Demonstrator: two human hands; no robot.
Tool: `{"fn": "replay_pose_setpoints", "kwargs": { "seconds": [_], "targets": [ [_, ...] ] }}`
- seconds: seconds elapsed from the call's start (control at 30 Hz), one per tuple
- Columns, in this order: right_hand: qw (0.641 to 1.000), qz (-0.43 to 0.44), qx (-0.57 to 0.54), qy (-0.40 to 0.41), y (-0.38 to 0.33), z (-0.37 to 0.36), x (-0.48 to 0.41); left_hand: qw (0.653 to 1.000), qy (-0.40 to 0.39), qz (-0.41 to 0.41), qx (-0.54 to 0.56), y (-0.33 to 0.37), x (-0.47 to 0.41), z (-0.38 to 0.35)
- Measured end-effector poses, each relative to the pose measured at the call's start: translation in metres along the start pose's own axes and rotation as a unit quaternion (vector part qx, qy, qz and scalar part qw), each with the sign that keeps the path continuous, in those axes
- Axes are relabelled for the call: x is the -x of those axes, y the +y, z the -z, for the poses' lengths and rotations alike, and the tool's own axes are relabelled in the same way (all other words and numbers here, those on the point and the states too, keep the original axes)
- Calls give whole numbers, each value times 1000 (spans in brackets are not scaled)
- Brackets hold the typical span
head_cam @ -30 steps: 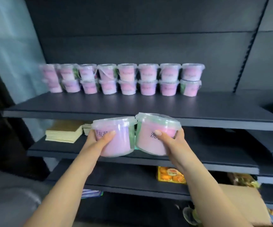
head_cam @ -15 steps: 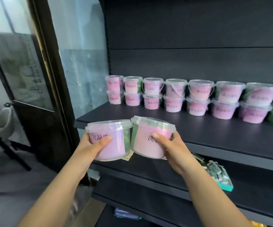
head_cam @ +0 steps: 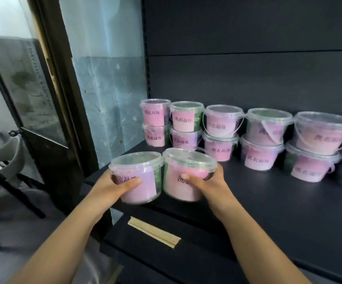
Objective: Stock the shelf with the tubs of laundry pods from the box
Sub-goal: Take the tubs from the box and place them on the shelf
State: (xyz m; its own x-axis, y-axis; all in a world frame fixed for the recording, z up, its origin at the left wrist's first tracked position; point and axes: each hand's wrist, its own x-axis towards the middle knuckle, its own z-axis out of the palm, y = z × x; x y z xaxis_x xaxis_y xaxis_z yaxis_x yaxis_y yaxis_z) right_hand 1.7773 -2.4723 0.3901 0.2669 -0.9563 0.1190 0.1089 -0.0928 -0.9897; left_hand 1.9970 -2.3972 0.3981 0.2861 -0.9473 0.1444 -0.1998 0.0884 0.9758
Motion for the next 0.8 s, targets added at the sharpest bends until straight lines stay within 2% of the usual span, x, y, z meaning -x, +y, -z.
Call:
{"fn": "replay_pose_setpoints", "kwargs": {
  "seconds": [0.17,0.27,0.47,0.57,0.7,0.8],
  "targets": [
    [996,-2,82,45,8,-9,-25,997,-55,-29,-43,-18,-54,16],
    [987,8,132,85,14,-3,-28,991,-121,-36,-52,-27,-87,26],
    [981,-3,146,129,16,8,-38,975,-204,-41,-73,-43,-153,48],
    [980,-2,136,147,13,11,-39,974,-207,-49,-74,-51,-181,61],
    [972,17,107,210,14,8,-39,974,-210,-70,-48,-57,-197,64],
    [928,35,232,288,19,6,-46,979,-184,-78,-47,-63,-201,63]
  ]
}}
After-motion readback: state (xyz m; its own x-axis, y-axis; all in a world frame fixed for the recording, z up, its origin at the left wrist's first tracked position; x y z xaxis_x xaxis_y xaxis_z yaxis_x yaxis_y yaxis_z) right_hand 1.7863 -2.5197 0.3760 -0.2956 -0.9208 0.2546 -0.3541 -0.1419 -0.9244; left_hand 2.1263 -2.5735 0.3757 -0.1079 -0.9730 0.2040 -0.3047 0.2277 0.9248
